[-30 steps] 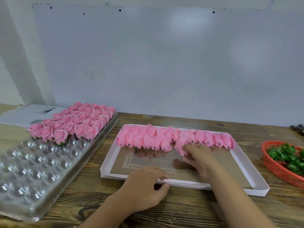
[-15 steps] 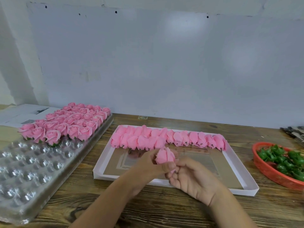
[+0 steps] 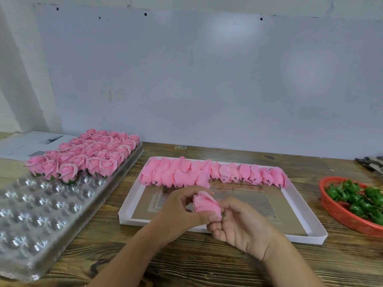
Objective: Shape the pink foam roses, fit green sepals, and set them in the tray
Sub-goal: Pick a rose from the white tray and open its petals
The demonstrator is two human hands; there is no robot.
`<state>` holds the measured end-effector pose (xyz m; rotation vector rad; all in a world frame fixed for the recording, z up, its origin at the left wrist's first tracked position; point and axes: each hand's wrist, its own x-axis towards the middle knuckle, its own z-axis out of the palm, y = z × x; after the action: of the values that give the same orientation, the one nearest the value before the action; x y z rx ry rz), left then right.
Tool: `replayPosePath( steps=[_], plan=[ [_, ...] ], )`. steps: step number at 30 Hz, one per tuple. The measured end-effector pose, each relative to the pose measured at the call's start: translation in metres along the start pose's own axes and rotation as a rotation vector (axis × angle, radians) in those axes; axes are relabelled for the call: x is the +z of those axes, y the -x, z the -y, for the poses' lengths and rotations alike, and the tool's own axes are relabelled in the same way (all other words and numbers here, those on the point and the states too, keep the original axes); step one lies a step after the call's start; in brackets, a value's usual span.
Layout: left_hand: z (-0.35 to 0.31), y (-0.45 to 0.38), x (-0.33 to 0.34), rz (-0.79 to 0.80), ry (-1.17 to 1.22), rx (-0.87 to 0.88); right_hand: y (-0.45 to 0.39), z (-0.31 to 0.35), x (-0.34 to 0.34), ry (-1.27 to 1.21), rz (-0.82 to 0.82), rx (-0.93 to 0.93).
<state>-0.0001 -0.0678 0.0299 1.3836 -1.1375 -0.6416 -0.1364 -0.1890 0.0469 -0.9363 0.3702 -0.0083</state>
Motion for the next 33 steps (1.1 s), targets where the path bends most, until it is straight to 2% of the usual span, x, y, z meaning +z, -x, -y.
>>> replayPosePath(
  steps=[5, 11, 14, 20, 24, 29, 31, 33],
  plan=[
    [0.001, 0.0, -0.002, -0.012, -0.107, 0.041, -0.001, 0.0, -0.002, 0.068, -0.074, -0.015],
    [0.002, 0.003, -0.003, 0.03, 0.041, 0.069, -0.002, -0.001, -0.005, 0.081, -0.068, -0.03],
    [0.004, 0.003, -0.003, 0.043, 0.036, 0.09, -0.003, -0.001, -0.006, 0.074, -0.069, -0.033],
    [0.001, 0.002, -0.002, -0.06, -0.057, 0.081, -0.002, 0.0, -0.005, 0.12, -0.085, -0.034],
    [0.001, 0.001, -0.005, -0.099, -0.1, 0.024, 0.002, 0.0, -0.005, 0.266, -0.197, -0.16],
    [-0.002, 0.001, -0.003, -0.122, -0.131, -0.003, 0.002, -0.008, 0.001, 0.824, -0.367, -0.464],
    [-0.005, 0.001, -0.002, -0.178, -0.069, -0.004, -0.001, -0.012, 0.006, 0.791, -0.353, -0.539],
    [-0.007, 0.002, 0.0, -0.229, 0.049, -0.037, -0.002, -0.013, 0.008, 0.519, -0.294, -0.538]
  ],
)
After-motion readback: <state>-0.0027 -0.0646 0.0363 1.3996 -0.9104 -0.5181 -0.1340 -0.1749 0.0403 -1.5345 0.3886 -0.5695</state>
